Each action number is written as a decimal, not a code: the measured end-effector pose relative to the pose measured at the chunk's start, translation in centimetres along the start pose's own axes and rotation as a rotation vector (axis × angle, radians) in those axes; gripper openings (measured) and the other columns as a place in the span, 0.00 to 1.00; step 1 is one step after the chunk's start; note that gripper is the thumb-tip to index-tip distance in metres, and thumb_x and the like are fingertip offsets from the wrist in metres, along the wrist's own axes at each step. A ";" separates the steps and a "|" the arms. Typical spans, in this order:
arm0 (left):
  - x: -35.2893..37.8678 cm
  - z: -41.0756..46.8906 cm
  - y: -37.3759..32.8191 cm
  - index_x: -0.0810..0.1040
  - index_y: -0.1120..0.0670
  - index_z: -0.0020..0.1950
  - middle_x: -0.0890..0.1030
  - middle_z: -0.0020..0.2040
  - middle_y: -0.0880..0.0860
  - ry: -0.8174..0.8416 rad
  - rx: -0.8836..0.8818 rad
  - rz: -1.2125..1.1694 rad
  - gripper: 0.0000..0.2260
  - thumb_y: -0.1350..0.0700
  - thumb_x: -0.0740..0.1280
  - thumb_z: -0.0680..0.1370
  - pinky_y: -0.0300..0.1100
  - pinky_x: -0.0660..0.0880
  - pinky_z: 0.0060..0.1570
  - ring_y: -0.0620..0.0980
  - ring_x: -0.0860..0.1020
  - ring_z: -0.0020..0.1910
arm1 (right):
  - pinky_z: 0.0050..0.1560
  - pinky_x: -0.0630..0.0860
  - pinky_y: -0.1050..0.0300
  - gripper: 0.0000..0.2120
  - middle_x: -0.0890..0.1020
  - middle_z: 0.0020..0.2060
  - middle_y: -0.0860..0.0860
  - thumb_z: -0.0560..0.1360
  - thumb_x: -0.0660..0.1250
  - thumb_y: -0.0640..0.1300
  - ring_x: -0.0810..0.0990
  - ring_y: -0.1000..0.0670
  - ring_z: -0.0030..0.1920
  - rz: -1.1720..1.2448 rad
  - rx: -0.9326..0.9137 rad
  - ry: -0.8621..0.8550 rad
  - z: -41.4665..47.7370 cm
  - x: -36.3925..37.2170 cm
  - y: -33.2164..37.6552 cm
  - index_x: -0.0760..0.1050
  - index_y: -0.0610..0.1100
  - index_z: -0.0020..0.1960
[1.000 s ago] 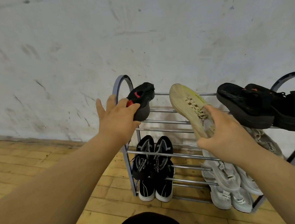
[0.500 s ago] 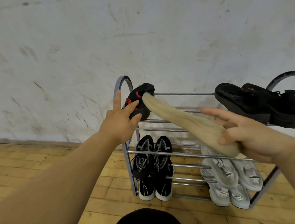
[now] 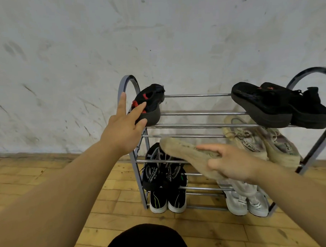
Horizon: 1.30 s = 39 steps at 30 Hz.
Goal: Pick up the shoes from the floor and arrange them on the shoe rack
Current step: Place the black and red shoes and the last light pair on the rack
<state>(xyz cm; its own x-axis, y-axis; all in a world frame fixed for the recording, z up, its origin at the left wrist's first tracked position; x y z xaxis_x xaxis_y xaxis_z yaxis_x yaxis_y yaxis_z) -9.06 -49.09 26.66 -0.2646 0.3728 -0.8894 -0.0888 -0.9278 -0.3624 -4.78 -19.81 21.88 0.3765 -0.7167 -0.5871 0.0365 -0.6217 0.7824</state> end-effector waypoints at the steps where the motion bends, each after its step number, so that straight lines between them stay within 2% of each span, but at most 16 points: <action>1: 0.0 0.0 0.1 0.53 0.33 0.81 0.34 0.82 0.42 -0.004 -0.001 -0.004 0.24 0.42 0.54 0.85 0.56 0.66 0.69 0.63 0.64 0.73 | 0.38 0.71 0.75 0.27 0.81 0.52 0.60 0.77 0.69 0.39 0.80 0.61 0.41 -0.018 -0.015 -0.083 1.2 0.9 -0.2 0.73 0.61 0.71; 3: 0.2 -0.1 0.2 0.53 0.33 0.81 0.34 0.82 0.42 -0.013 0.001 -0.008 0.24 0.42 0.54 0.85 0.56 0.67 0.68 0.63 0.64 0.72 | 0.57 0.69 0.73 0.27 0.78 0.68 0.56 0.78 0.69 0.45 0.77 0.56 0.63 -0.036 -0.034 -0.244 3.8 2.8 -0.6 0.71 0.55 0.76; 4: 0.3 -0.1 0.2 0.52 0.32 0.81 0.34 0.82 0.42 -0.019 0.006 -0.006 0.24 0.42 0.54 0.85 0.56 0.67 0.67 0.63 0.65 0.71 | 0.62 0.66 0.69 0.26 0.76 0.70 0.54 0.79 0.68 0.48 0.75 0.53 0.68 -0.010 -0.028 -0.307 4.9 3.8 -0.9 0.71 0.53 0.77; 8: 0.4 -0.1 0.3 0.52 0.31 0.80 0.34 0.83 0.42 -0.040 0.029 -0.012 0.23 0.42 0.53 0.85 0.56 0.68 0.66 0.63 0.66 0.70 | 0.63 0.66 0.57 0.22 0.73 0.69 0.44 0.82 0.61 0.58 0.66 0.42 0.73 -0.024 0.065 -0.429 7.9 6.9 -1.1 0.70 0.55 0.75; 9: 0.5 -0.1 0.3 0.52 0.31 0.80 0.35 0.83 0.42 -0.044 0.029 -0.018 0.23 0.42 0.53 0.85 0.55 0.68 0.66 0.63 0.65 0.70 | 0.66 0.66 0.52 0.23 0.70 0.70 0.43 0.82 0.60 0.58 0.63 0.40 0.74 -0.057 0.096 -0.429 8.5 7.5 -1.2 0.69 0.56 0.75; 11: 0.6 0.0 0.5 0.52 0.31 0.80 0.35 0.83 0.42 -0.057 0.033 -0.030 0.24 0.42 0.53 0.85 0.54 0.67 0.65 0.62 0.65 0.69 | 0.69 0.67 0.46 0.24 0.68 0.69 0.42 0.82 0.59 0.58 0.63 0.37 0.71 -0.140 0.110 -0.447 9.7 8.3 -0.9 0.67 0.56 0.76; 16: 1.3 0.0 0.8 0.52 0.31 0.80 0.36 0.83 0.42 -0.111 0.062 -0.044 0.23 0.41 0.54 0.85 0.47 0.63 0.56 0.60 0.66 0.67 | 0.64 0.70 0.41 0.22 0.73 0.63 0.41 0.82 0.53 0.60 0.66 0.36 0.66 -0.203 0.152 -0.515 11.9 9.8 -0.3 0.71 0.52 0.70; 20: 1.5 -0.2 0.7 0.53 0.32 0.80 0.36 0.83 0.42 -0.122 0.050 -0.060 0.24 0.42 0.54 0.85 0.47 0.65 0.57 0.59 0.65 0.68 | 0.66 0.70 0.40 0.26 0.70 0.66 0.40 0.82 0.54 0.61 0.67 0.35 0.66 -0.221 0.211 -0.512 11.7 9.7 0.1 0.67 0.51 0.75; 23: 1.2 -0.7 0.4 0.52 0.32 0.81 0.36 0.83 0.41 -0.096 0.027 -0.106 0.25 0.42 0.56 0.85 0.51 0.67 0.63 0.60 0.63 0.71 | 0.70 0.68 0.39 0.38 0.63 0.74 0.40 0.76 0.61 0.68 0.64 0.34 0.72 -0.259 0.269 -0.385 10.6 9.0 0.5 0.56 0.56 0.81; 25: 1.3 -1.6 0.0 0.48 0.33 0.82 0.35 0.83 0.42 -0.056 -0.014 -0.142 0.29 0.41 0.58 0.84 0.54 0.65 0.69 0.60 0.59 0.75 | 0.71 0.68 0.38 0.43 0.63 0.76 0.41 0.70 0.63 0.72 0.63 0.35 0.74 -0.293 0.265 -0.305 9.1 8.1 0.8 0.55 0.58 0.80; 27: 1.7 -3.2 -0.6 0.44 0.35 0.82 0.36 0.83 0.46 -0.021 -0.059 -0.146 0.33 0.40 0.60 0.83 0.56 0.60 0.74 0.60 0.53 0.79 | 0.73 0.67 0.42 0.46 0.64 0.78 0.44 0.68 0.67 0.71 0.63 0.38 0.76 -0.364 0.207 -0.168 7.0 7.1 1.1 0.56 0.58 0.80; 29: 2.0 -5.0 -1.9 0.42 0.35 0.82 0.39 0.83 0.51 0.004 -0.080 -0.075 0.37 0.39 0.63 0.81 0.57 0.57 0.76 0.61 0.50 0.80 | 0.72 0.68 0.50 0.44 0.66 0.79 0.50 0.70 0.71 0.68 0.66 0.44 0.76 -0.427 0.179 -0.004 4.2 5.3 2.0 0.59 0.56 0.81; 31: 2.0 -6.3 -3.9 0.43 0.36 0.82 0.42 0.83 0.53 0.046 -0.066 -0.005 0.37 0.38 0.64 0.80 0.59 0.57 0.77 0.62 0.49 0.81 | 0.67 0.68 0.55 0.35 0.70 0.75 0.54 0.75 0.69 0.65 0.70 0.47 0.73 -0.492 0.181 0.113 0.7 2.7 2.9 0.67 0.54 0.78; 33: 1.7 -7.2 -6.9 0.46 0.38 0.82 0.45 0.83 0.53 0.133 -0.022 -0.020 0.36 0.38 0.63 0.80 0.60 0.57 0.77 0.61 0.49 0.81 | 0.65 0.69 0.55 0.32 0.72 0.74 0.52 0.76 0.68 0.65 0.72 0.47 0.70 -0.505 0.221 0.126 -2.9 -0.5 2.6 0.71 0.52 0.76; 35: 1.6 -7.7 -11.2 0.50 0.40 0.83 0.50 0.83 0.53 0.233 0.074 -0.064 0.35 0.37 0.63 0.80 0.58 0.58 0.77 0.61 0.52 0.81 | 0.62 0.69 0.55 0.31 0.74 0.72 0.53 0.75 0.69 0.66 0.73 0.49 0.66 -0.479 0.282 0.057 -6.8 -4.0 0.4 0.73 0.53 0.73; 39: 4.1 -10.5 -22.3 0.53 0.39 0.82 0.57 0.81 0.52 0.404 0.367 -0.104 0.36 0.35 0.65 0.78 0.56 0.61 0.76 0.58 0.57 0.80 | 0.70 0.68 0.50 0.40 0.72 0.75 0.55 0.67 0.67 0.74 0.71 0.48 0.71 -0.428 0.467 -0.122 -16.1 -9.6 -7.7 0.73 0.56 0.74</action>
<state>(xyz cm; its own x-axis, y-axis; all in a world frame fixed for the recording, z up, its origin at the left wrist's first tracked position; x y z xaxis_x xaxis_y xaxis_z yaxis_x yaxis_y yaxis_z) 1.93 -26.69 28.20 0.1465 0.3725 -0.9164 -0.4424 -0.8039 -0.3975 6.21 -3.05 24.89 0.3089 -0.3881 -0.8683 -0.2572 -0.9130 0.3167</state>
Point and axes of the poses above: each hand's wrist, its own z-axis towards the middle knuckle, its own x-axis out of the palm, y = z × x, the point moved 4 cm from there along z, towards the middle knuckle
